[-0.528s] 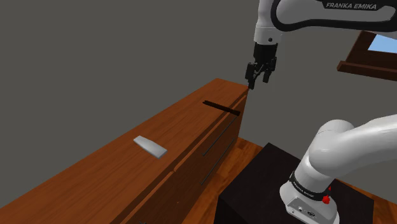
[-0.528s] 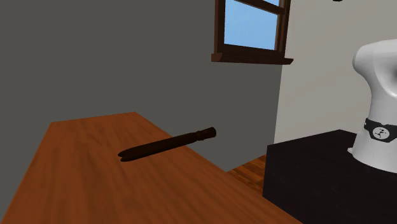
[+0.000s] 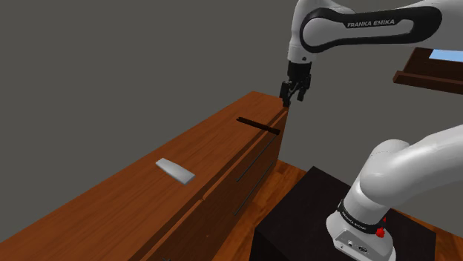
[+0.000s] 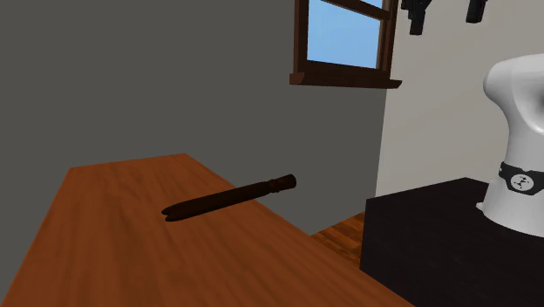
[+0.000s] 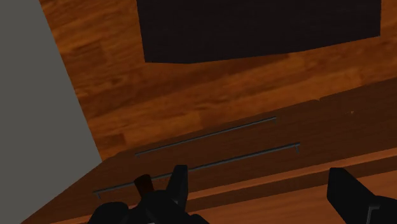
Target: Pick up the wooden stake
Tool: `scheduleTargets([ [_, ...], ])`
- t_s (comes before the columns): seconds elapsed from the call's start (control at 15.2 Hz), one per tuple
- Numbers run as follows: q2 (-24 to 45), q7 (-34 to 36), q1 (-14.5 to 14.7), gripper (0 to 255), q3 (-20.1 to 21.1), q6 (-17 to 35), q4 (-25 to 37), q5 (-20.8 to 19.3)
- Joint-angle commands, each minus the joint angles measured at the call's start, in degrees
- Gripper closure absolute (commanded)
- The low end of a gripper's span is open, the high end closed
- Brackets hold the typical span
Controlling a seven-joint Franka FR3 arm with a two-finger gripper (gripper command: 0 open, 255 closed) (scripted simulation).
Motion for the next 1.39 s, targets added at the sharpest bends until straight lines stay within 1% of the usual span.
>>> scheduleTargets([
  [0.0, 3.0, -2.4, -0.3, 0, -1.8, 3.6, -0.3, -0.8],
  [0.33, 11.4, -8.0, -0.6, 0, -5.6, 11.4, 0.7, -1.6],
  [0.66, 21.2, -13.9, -0.8, 0, -9.0, 18.4, 3.7, -0.9],
  [0.99, 31.8, -20.3, -1.1, 0, -11.5, 24.0, 8.8, 1.6],
  [1.32, 43.1, -26.9, -2.2, 0, -12.6, 27.8, 15.9, 5.6],
])
